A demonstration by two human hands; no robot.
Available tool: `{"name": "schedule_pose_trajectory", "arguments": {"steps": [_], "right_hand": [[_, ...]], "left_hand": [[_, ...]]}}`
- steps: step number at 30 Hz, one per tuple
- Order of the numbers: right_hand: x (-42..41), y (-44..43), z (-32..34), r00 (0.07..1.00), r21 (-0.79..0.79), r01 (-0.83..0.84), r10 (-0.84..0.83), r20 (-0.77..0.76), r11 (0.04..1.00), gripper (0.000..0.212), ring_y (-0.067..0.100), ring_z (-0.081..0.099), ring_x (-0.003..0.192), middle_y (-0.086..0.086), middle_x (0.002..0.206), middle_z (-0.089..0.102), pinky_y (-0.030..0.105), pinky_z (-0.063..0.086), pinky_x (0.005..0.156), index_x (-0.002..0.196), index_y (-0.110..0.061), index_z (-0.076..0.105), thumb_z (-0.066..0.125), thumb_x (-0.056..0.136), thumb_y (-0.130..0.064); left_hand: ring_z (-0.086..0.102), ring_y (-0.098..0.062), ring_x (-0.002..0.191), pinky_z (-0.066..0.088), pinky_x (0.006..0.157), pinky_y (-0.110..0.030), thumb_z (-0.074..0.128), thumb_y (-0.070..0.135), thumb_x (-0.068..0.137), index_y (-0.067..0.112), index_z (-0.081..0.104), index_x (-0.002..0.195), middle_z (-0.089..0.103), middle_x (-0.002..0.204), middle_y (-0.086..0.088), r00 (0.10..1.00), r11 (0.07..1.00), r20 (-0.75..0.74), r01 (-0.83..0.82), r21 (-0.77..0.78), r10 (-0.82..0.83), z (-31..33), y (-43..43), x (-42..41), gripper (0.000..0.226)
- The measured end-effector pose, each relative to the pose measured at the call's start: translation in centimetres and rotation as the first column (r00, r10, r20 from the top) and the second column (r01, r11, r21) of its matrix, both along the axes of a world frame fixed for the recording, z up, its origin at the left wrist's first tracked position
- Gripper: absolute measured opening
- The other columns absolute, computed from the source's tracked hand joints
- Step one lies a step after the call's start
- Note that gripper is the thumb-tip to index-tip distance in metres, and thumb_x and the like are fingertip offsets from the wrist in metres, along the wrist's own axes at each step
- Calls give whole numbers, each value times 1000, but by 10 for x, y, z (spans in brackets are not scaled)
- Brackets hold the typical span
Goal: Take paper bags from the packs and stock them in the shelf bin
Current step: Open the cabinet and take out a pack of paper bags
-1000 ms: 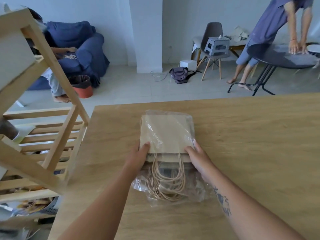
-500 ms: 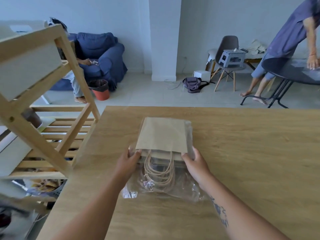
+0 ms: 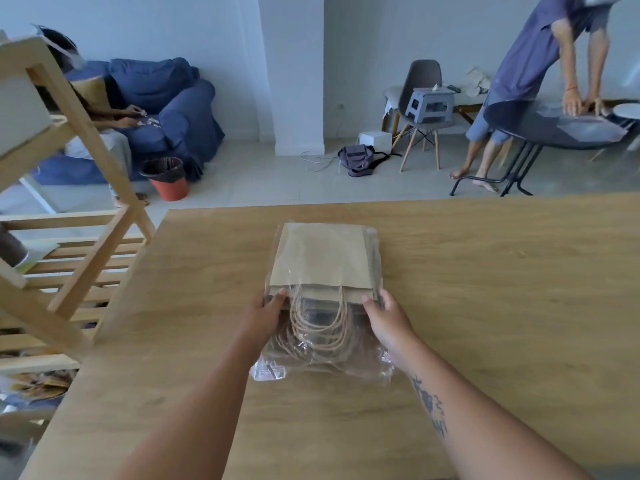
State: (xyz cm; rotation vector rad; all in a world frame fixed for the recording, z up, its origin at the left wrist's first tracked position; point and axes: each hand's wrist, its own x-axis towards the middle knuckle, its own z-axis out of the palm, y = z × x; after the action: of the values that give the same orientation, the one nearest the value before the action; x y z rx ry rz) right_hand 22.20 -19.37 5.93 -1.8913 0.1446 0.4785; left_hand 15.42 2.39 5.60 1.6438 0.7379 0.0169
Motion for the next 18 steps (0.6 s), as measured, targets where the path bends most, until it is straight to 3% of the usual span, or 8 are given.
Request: {"name": "schedule_pose_trajectory", "arguments": {"steps": [2, 5, 12, 15, 18], "right_hand": [[15, -9, -1, 998, -10, 60, -59, 9, 998, 57, 26, 43, 136, 4, 154, 40, 39, 38, 108, 154, -21, 29, 46, 102, -36], [37, -14, -4, 991, 1, 134, -134, 24, 991, 54, 24, 46, 133, 3, 151, 45, 37, 40, 104, 153, -21, 31, 46, 102, -33], [81, -6, -10, 951, 70, 304, -306, 31, 950, 48, 19, 50, 114, 0, 142, 50, 32, 40, 87, 150, -24, 35, 45, 103, -29], [85, -6, -12, 933, 72, 354, -357, 48, 933, 49, 21, 51, 118, -1, 141, 49, 34, 42, 90, 150, -22, 35, 45, 103, -32], [73, -2, -21, 895, 71, 437, -442, 60, 896, 49, 22, 54, 117, -4, 136, 53, 36, 45, 93, 147, -21, 39, 47, 101, -35]], "left_hand": [[73, -23, 90, 57, 89, -49, 58, 51, 89, 17, 69, 108, 77, 94, -4, 999, 999, 21, 35, -12, -34, -7, -9, 19, 40], [72, -22, 92, 56, 90, -48, 57, 65, 77, 24, 69, 108, 77, 95, 0, 998, 998, 28, 59, 1, -59, -6, -19, 47, 53], [68, -24, 97, 55, 92, -46, 54, 53, 92, 23, 66, 112, 73, 102, -2, 988, 985, 9, 154, 78, -155, 5, -21, 111, 38], [67, -22, 95, 54, 91, -43, 53, 44, 98, 24, 65, 102, 72, 99, -1, 977, 974, -5, 212, 84, -212, 6, -18, 132, 23], [68, -20, 94, 54, 90, -42, 54, 42, 98, 25, 68, 105, 73, 98, 1, 962, 959, -1, 271, 84, -271, 9, -15, 143, 24]]}}
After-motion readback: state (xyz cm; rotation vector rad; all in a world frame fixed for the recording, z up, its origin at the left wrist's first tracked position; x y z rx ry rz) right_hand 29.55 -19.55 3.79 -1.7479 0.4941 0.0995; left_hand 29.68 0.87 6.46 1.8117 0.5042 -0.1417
